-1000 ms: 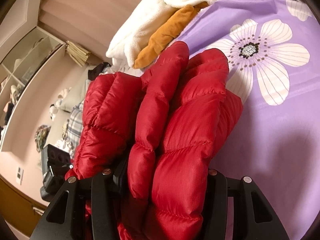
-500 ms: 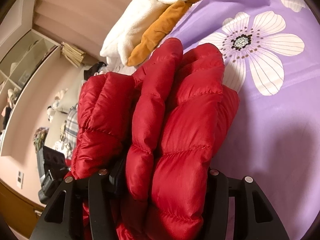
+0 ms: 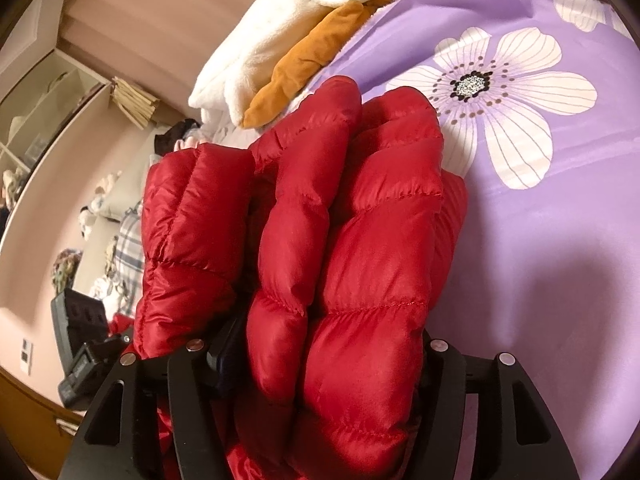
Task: Fold large clothes
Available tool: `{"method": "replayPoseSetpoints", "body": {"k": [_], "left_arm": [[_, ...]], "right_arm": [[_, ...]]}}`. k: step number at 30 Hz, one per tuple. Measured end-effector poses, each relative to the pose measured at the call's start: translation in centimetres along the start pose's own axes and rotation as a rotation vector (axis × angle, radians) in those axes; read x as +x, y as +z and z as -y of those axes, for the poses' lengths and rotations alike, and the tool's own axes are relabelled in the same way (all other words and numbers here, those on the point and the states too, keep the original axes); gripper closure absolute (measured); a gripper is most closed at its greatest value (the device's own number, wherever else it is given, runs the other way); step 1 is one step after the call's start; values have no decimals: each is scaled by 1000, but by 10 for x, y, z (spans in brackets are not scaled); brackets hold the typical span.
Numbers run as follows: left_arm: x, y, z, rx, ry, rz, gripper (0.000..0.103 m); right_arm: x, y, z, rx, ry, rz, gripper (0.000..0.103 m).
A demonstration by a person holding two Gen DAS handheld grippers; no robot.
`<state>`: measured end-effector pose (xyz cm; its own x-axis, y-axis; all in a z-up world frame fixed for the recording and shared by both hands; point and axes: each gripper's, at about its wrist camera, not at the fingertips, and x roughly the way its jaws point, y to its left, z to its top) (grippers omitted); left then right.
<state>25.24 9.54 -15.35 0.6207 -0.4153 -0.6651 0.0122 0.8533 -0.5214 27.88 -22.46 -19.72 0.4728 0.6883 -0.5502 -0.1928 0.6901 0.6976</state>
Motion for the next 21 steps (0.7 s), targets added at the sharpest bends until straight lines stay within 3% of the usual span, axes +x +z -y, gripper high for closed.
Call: {"method": "replayPoseSetpoints", "body": {"k": [21], "left_arm": [[1,-4,3,-5,59,-4,12]], "right_arm": [[3,3,3,14,-23,-31,37]]}}
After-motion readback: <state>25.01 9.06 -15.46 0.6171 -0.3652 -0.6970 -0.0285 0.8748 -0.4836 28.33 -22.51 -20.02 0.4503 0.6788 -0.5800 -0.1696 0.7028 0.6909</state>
